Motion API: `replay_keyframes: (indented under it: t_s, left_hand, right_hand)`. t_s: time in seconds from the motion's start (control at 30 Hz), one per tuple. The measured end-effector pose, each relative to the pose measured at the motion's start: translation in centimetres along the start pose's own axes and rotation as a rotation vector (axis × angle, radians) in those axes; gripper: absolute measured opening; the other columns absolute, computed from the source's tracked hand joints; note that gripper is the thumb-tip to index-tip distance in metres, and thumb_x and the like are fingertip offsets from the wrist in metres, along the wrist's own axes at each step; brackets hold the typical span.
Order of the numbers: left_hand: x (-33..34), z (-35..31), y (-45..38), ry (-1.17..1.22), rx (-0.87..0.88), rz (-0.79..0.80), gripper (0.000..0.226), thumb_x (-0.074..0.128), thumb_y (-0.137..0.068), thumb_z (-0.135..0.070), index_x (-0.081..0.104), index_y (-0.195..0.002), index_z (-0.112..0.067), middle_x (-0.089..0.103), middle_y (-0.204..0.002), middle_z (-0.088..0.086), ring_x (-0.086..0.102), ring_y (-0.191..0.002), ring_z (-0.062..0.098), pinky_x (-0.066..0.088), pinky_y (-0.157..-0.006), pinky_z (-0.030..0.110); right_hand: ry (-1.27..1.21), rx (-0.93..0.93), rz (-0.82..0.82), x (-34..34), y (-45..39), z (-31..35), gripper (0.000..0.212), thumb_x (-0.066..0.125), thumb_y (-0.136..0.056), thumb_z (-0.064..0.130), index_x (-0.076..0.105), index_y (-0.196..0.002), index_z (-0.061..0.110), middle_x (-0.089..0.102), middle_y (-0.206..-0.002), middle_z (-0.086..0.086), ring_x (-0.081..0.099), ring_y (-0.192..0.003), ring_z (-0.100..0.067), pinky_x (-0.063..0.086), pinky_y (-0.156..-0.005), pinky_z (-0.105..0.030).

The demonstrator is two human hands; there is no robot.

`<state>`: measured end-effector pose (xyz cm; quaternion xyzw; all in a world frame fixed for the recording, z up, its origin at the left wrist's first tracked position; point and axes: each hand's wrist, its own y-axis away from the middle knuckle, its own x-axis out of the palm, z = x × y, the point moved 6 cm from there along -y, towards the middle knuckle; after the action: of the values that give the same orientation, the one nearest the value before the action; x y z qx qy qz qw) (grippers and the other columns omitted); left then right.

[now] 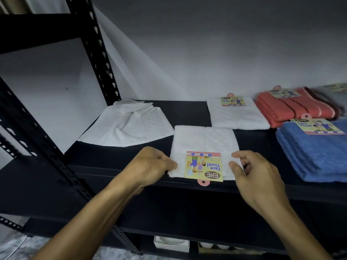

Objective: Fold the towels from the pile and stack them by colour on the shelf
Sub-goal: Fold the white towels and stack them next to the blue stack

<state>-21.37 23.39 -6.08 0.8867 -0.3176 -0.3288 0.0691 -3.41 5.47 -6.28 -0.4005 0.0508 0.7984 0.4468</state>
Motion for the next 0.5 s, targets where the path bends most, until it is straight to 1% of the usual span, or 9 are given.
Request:
replay_keyframes:
  t_s: [0.07, 0.2, 0.3, 0.4, 0.5]
  left_hand:
    - [-0.23, -0.11, -0.06, 0.018, 0.009, 0.006, 0.018, 0.073, -0.086, -0.022, 0.072, -0.085, -0.004, 0.059, -0.063, -0.006, 0.052, -0.055, 0.004, 0.039, -0.049, 0.013]
    - [-0.44, -0.30, -0.17, 0.046, 0.019, 0.031, 0.011, 0.072, -0.086, -0.020, 0.068, -0.081, -0.012, 0.063, -0.069, -0.004, 0.055, -0.063, 0.006, 0.039, -0.054, 0.017]
    - [-0.58, -0.16, -0.38, 0.068, 0.026, 0.032, 0.008, 0.074, -0.084, -0.017, 0.068, -0.082, -0.013, 0.065, -0.074, 0.000, 0.056, -0.068, 0.009, 0.041, -0.054, 0.022]
    - [-0.53, 0.17, -0.34, 0.066, 0.018, 0.033, 0.011, 0.078, -0.081, -0.017, 0.071, -0.088, -0.012, 0.066, -0.073, -0.002, 0.055, -0.065, 0.008, 0.041, -0.053, 0.020]
    - [-0.43, 0.49, -0.32, 0.011, 0.038, 0.005, 0.018, 0.082, -0.078, -0.022, 0.071, -0.088, -0.012, 0.066, -0.072, -0.004, 0.056, -0.063, 0.006, 0.042, -0.059, 0.019]
  right_hand:
    - [-0.014, -0.015, -0.026, -0.22, -0.03, 0.27, 0.020, 0.066, -0.088, 0.023, 0.066, -0.108, 0.024, 0.053, -0.081, 0.011, 0.052, -0.073, -0.009, 0.048, -0.064, -0.033]
    - [-0.008, -0.032, -0.057, -0.39, -0.05, 0.87, 0.020, 0.067, -0.087, 0.024, 0.066, -0.107, 0.026, 0.052, -0.080, 0.011, 0.052, -0.073, -0.010, 0.046, -0.062, -0.030]
    - [0.024, -0.026, -0.054, -0.29, 0.15, 0.92, 0.022, 0.066, -0.088, 0.026, 0.065, -0.110, 0.026, 0.052, -0.080, 0.011, 0.052, -0.074, -0.012, 0.044, -0.061, -0.030]
    - [0.114, -0.009, -0.023, 0.06, 0.35, 0.56, 0.025, 0.063, -0.090, 0.031, 0.063, -0.114, 0.025, 0.051, -0.087, 0.011, 0.053, -0.078, -0.013, 0.041, -0.062, -0.029]
    - [0.182, 0.000, 0.022, 0.54, 0.42, 0.22, 0.029, 0.059, -0.092, 0.037, 0.064, -0.116, 0.023, 0.048, -0.101, 0.009, 0.054, -0.082, -0.014, 0.042, -0.063, -0.030]
